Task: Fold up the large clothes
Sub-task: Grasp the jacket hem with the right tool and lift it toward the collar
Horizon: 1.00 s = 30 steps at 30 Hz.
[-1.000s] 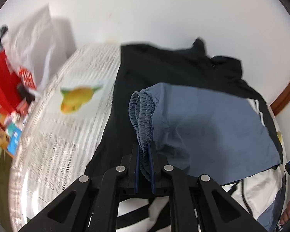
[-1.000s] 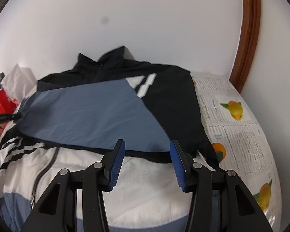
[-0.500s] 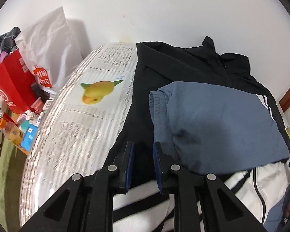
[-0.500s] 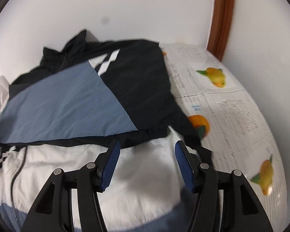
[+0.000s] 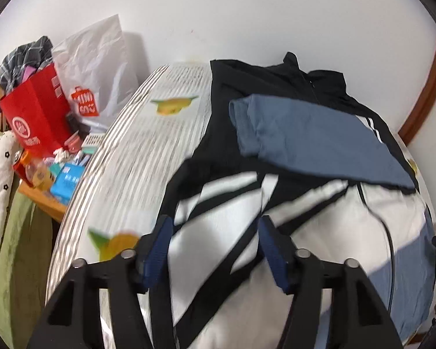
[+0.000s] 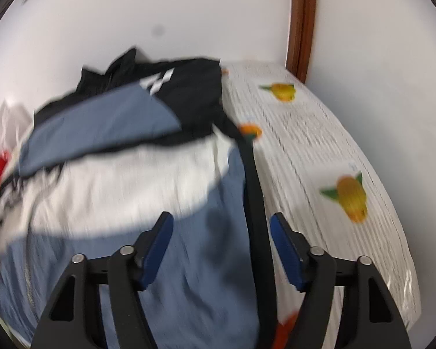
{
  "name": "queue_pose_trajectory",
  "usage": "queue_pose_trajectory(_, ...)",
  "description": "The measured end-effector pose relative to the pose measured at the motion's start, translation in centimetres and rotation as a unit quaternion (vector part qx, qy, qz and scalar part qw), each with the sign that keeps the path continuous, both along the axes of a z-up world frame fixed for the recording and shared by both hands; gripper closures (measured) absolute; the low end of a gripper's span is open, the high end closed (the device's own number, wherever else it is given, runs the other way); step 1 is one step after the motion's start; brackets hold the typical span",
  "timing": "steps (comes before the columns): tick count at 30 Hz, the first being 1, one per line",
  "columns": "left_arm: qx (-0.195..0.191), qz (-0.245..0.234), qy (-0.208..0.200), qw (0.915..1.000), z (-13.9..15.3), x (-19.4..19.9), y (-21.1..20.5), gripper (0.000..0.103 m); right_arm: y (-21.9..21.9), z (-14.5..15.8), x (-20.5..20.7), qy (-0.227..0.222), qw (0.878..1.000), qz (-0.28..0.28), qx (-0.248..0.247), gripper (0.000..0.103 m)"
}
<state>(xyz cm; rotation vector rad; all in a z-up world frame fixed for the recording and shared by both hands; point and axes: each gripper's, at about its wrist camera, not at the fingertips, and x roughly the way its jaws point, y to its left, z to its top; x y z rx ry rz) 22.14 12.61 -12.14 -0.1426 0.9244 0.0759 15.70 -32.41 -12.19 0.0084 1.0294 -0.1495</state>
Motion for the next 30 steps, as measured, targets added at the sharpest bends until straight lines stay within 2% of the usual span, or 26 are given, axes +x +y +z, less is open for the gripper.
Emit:
queue_pose_trajectory(5,-0.002,0.004,0.023,0.9997,-2.2,-3.6,0.8,0.043,-0.6,-2.1,-3.3,0.023,1.0,-0.01,-0.013,0.032)
queue_pose_trajectory(9,-0.006,0.007,0.039,0.9992,-3.8,-5.7,1.3,0.043,-1.3,-2.7,-5.1,0.012,1.0,-0.027,0.0,0.032)
queue_pose_trajectory(16,0.015,-0.005,0.023,0.9996,-3.9,-8.6,0.5,0.041,-0.4,-2.9,-6.9,-0.005,1.0,-0.021,-0.01,0.035)
queue_pose_trajectory(19,0.027,-0.007,0.016,0.9995,-4.2,-9.8,-0.3,0.041,0.0,-2.9,-7.4,-0.019,0.999,-0.024,-0.011,0.042)
queue_pose_trajectory(21,0.037,-0.011,0.014,0.9992,-4.2,-10.4,-0.9,0.043,0.7,-2.9,-7.7,-0.027,0.999,-0.014,-0.013,0.057)
queue_pose_trajectory(22,0.039,-0.011,0.014,0.9991,-4.2,-10.6,-1.1,0.043,1.0,-2.8,-7.9,-0.03,0.999,-0.01,-0.014,0.061)
queue_pose_trajectory(25,0.04,-0.006,0.012,0.9991,-4.2,-10.9,-1.1,0.057,1.9,-2.7,-8.1,-0.029,1.0,0.008,-0.006,0.091)
queue_pose_trajectory(27,0.042,-0.008,0.01,0.999,-4.0,-11.1,-1.1,0.08,2.2,-2.5,-8.2,-0.025,1.0,0.013,0.002,0.096)
queue_pose_trajectory(28,0.045,-0.007,0.012,0.9989,-3.9,-11.1,-1.1,0.083,2.3,-2.3,-8.4,-0.028,1.0,0.015,0.0,0.097)
queue_pose_trajectory(29,0.047,-0.005,0.015,0.9988,-3.7,-11.1,-1.0,0.092,2.3,-1.8,-8.7,-0.034,0.999,0.015,-0.002,0.097)
queue_pose_trajectory(30,0.043,-0.005,0.016,0.9989,-3.5,-11.1,-0.8,0.094,2.2,-1.2,-9.0,-0.042,0.999,0.015,0.003,0.098)
